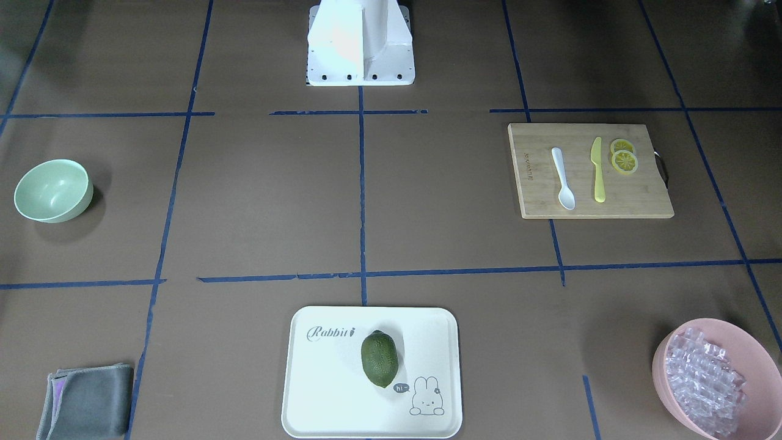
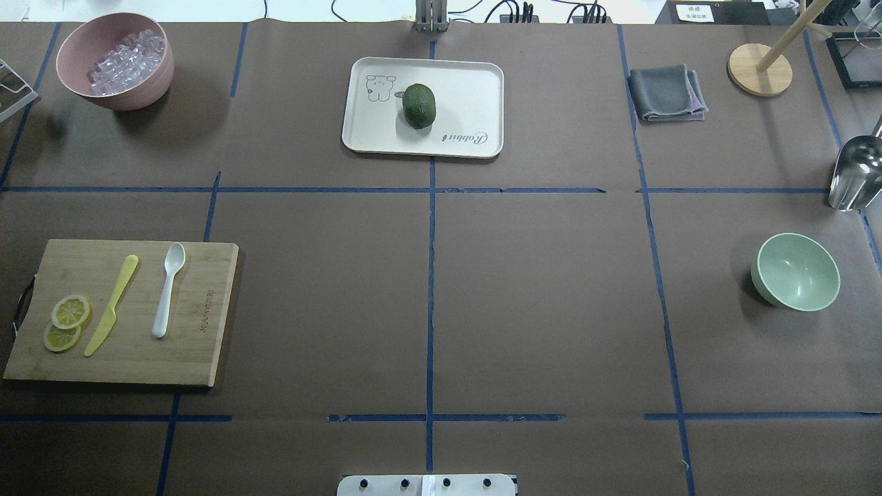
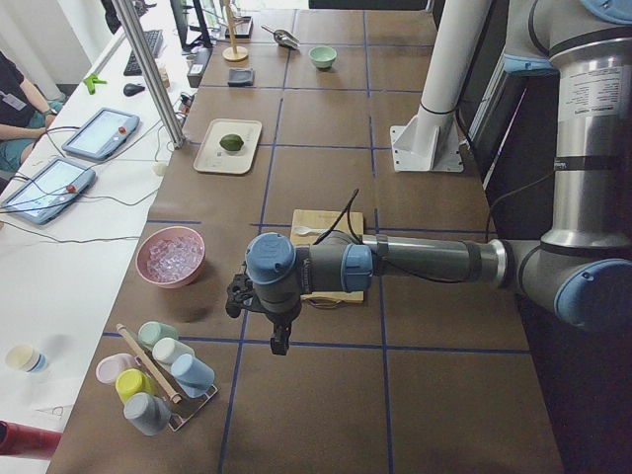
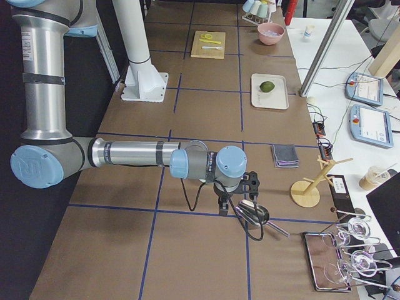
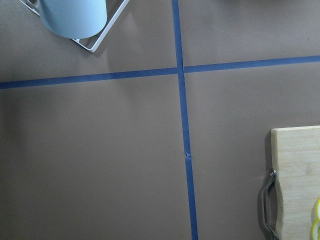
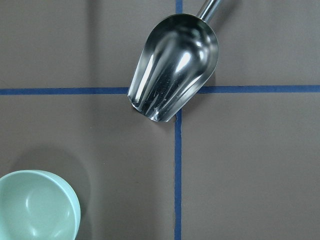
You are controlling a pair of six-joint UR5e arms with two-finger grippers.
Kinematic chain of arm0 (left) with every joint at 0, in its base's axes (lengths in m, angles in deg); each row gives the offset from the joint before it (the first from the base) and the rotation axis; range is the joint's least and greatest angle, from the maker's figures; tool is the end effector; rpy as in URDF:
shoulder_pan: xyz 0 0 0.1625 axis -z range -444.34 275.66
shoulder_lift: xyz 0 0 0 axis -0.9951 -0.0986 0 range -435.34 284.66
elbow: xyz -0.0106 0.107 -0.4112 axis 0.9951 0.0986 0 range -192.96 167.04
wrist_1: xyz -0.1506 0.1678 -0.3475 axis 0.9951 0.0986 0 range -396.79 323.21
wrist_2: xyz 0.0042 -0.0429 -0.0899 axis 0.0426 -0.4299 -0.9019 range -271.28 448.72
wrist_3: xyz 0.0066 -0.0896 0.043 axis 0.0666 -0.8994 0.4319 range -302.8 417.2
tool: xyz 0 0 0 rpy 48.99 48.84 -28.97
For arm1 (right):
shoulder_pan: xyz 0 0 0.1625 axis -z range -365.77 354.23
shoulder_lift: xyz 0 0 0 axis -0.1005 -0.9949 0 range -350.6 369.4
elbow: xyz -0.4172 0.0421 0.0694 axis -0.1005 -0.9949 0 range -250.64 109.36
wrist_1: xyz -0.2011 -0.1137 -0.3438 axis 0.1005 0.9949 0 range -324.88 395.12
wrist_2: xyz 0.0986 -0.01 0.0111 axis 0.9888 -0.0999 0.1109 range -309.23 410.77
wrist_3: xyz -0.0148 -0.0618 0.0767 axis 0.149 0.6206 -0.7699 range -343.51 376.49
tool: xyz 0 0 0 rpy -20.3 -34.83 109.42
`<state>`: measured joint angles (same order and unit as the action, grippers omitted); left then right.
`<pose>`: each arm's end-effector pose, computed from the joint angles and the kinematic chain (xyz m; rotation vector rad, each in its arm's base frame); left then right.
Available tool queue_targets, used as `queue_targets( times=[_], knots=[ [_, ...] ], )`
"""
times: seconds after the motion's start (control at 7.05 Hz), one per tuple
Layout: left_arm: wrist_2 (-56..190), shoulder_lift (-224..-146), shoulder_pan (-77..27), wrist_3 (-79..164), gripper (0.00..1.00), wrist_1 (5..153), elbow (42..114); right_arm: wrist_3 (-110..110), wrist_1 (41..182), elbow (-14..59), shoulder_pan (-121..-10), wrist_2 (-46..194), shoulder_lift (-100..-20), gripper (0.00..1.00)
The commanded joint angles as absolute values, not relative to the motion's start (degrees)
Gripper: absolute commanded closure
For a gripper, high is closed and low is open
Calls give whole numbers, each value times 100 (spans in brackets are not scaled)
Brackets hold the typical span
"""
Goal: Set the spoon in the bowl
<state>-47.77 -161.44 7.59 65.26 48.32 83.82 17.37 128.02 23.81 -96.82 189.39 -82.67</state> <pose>-0.0766 -0.4577 0.6389 0.0375 0.8114 0.0868 0.0674 -0.4745 0.6376 0.0059 -0.8485 0.0066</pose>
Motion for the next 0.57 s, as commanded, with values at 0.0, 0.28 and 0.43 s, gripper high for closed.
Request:
queue_targets(
  times=[0.0, 0.28, 0.43],
  knots=[
    [-4777, -16156, 759, 6546, 0, 4838, 8389, 1737, 12802, 2419, -9682, 18903, -8227, 0],
    [-4777, -16165, 768, 6546, 0, 4838, 8450, 1632, 12837, 2419, -9656, 18859, -8096, 0],
    [-4786, -16157, 768, 6546, 0, 4838, 8494, 1640, 12838, 2358, -9647, 18919, -7930, 0]
  ],
)
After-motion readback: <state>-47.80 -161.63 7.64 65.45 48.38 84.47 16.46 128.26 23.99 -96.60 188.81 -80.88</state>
